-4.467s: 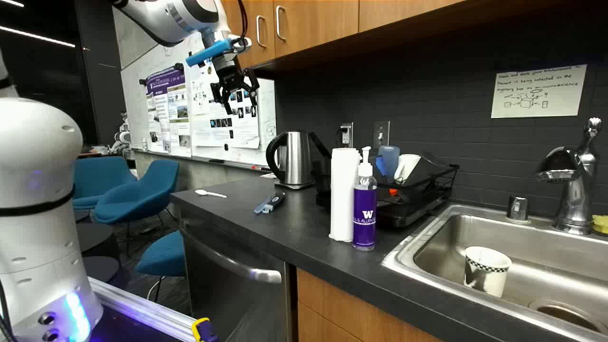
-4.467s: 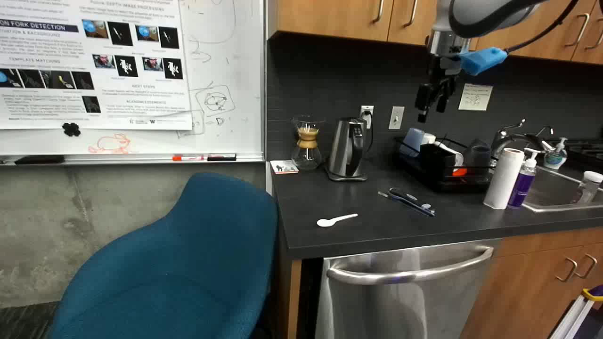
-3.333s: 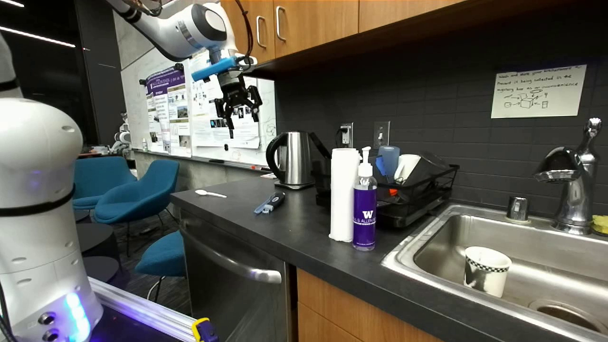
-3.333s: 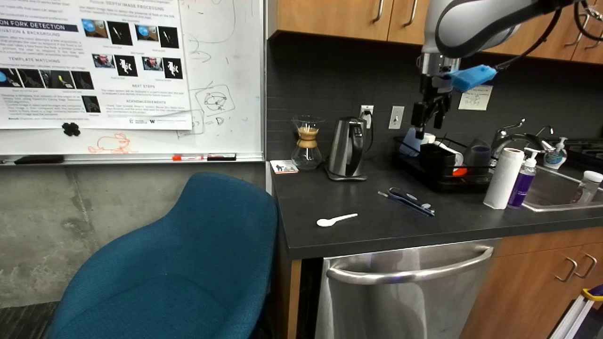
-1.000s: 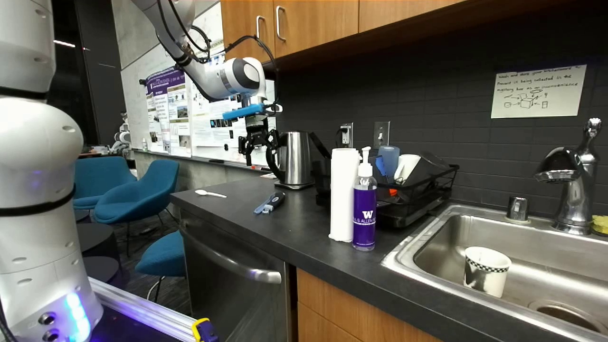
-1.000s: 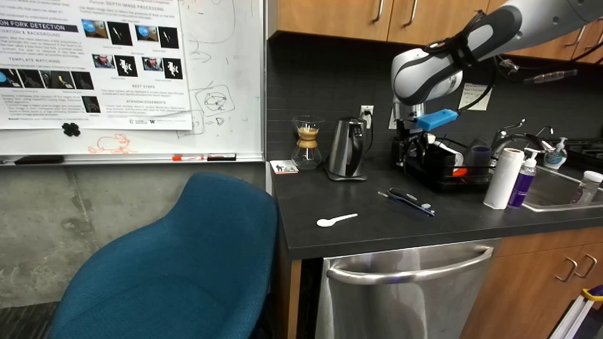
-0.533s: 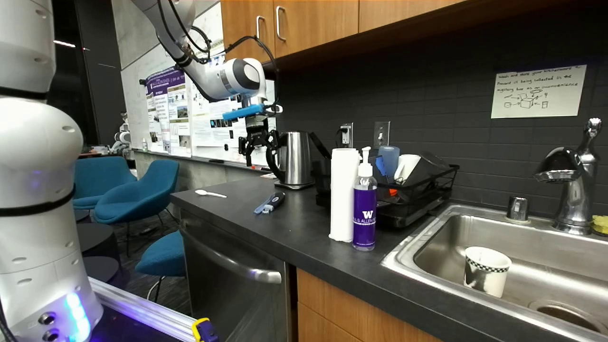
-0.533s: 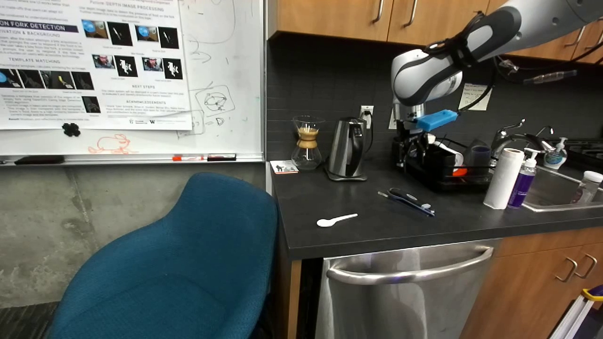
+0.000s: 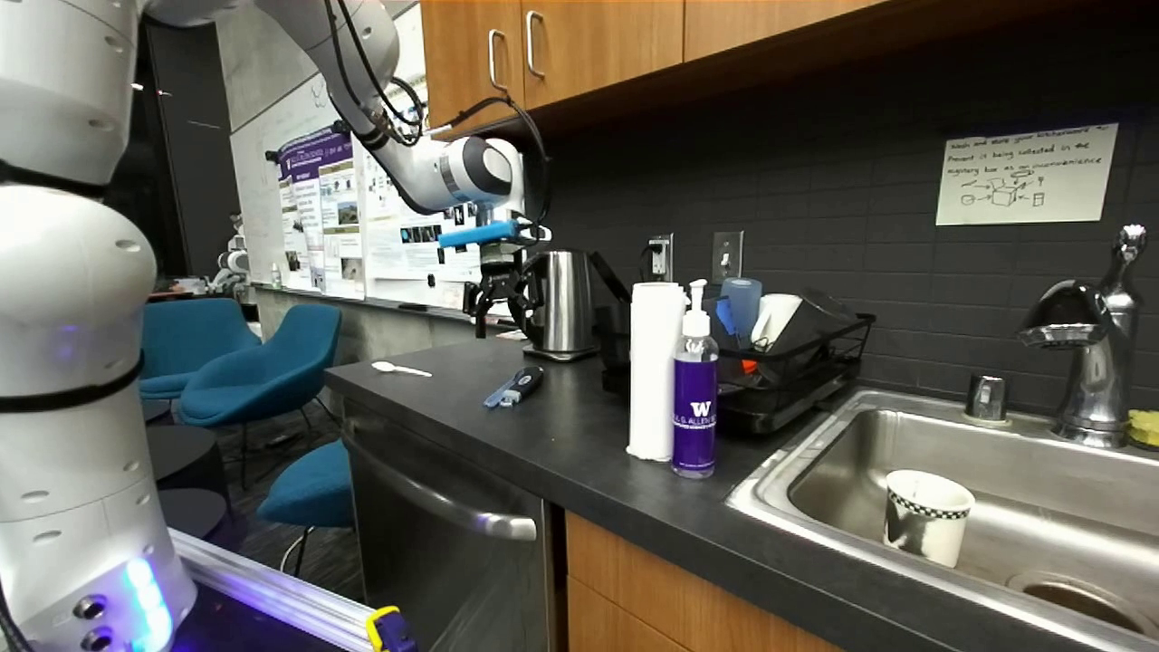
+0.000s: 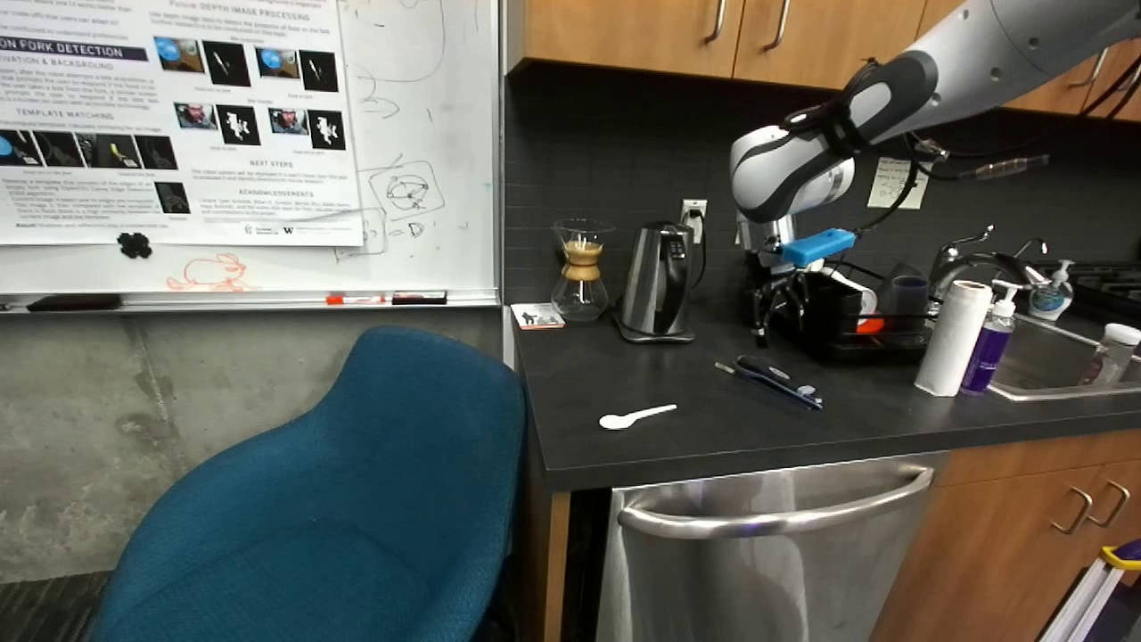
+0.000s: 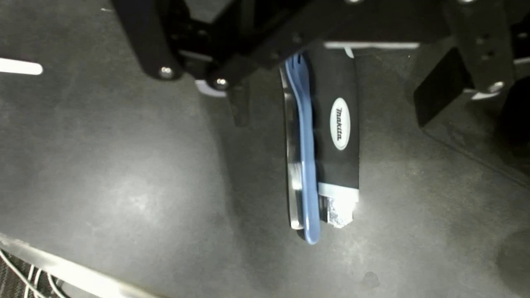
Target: Pick up the black object on the left side of the counter and put it in the drying rack
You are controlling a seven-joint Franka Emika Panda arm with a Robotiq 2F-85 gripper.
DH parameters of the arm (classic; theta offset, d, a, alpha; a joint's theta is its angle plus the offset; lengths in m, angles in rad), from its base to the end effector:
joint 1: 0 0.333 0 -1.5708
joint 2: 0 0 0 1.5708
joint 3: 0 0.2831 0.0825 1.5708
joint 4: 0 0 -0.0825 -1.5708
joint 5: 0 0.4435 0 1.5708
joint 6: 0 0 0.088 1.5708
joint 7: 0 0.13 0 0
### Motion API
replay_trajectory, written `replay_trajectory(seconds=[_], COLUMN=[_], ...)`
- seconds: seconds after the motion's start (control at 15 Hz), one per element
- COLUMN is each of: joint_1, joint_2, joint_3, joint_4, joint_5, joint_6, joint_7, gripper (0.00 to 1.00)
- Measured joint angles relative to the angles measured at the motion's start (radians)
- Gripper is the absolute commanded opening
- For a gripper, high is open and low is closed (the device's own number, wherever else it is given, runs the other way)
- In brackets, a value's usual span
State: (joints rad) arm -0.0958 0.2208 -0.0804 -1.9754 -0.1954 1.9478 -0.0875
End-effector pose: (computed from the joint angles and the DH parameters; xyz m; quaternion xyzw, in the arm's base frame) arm 0.5924 -0.1232 0.2529 0.9879 0.0029 -0.1346 0.0773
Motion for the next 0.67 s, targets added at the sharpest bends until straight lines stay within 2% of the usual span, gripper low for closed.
replay_trajectory(seconds=[0.67], joint_1=[-0.037], joint_2=[0.133], joint_3=[-0.002], joint_4=[0.104], joint_5=[0.045], joint_6=[0.021], joint_7=[-0.087], gripper=[1.00])
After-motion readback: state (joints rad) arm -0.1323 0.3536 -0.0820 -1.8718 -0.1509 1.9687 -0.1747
